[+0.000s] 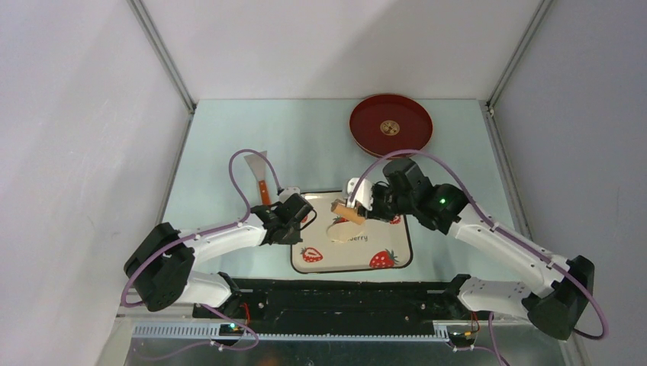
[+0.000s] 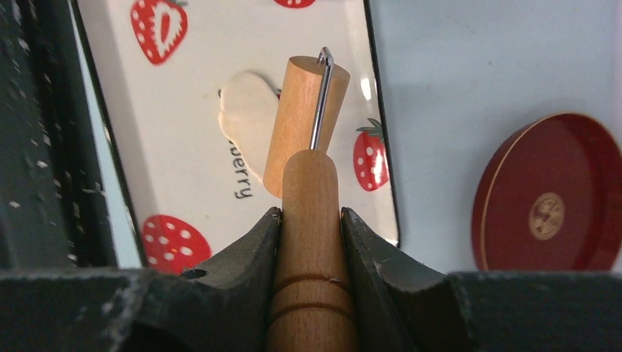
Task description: Roll out the dumpling wrappers from the dough
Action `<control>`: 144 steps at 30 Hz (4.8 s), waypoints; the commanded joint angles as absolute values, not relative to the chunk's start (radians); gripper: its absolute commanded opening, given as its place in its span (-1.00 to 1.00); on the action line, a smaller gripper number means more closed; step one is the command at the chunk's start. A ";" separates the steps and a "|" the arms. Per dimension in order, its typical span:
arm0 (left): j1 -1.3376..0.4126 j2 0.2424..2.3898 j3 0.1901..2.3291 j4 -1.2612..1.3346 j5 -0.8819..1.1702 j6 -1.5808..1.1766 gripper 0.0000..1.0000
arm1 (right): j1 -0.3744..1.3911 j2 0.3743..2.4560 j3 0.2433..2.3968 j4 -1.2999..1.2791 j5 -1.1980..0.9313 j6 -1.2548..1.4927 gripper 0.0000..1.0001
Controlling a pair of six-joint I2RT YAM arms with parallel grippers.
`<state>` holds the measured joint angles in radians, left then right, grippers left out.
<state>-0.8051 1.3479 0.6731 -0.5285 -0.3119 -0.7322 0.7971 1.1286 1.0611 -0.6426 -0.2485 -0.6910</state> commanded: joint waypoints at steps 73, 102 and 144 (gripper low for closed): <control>-0.803 1.402 0.598 -0.639 -0.351 -0.696 -0.96 | 1.172 1.553 0.853 -0.665 -0.155 -0.952 -1.00; -0.803 1.393 0.591 -0.640 -0.351 -0.699 -0.96 | 1.091 1.355 0.859 -0.528 0.316 -0.634 -1.00; -0.803 1.395 0.585 -0.638 -0.353 -0.702 -0.97 | 1.320 1.439 0.851 -0.611 0.326 -0.833 -1.00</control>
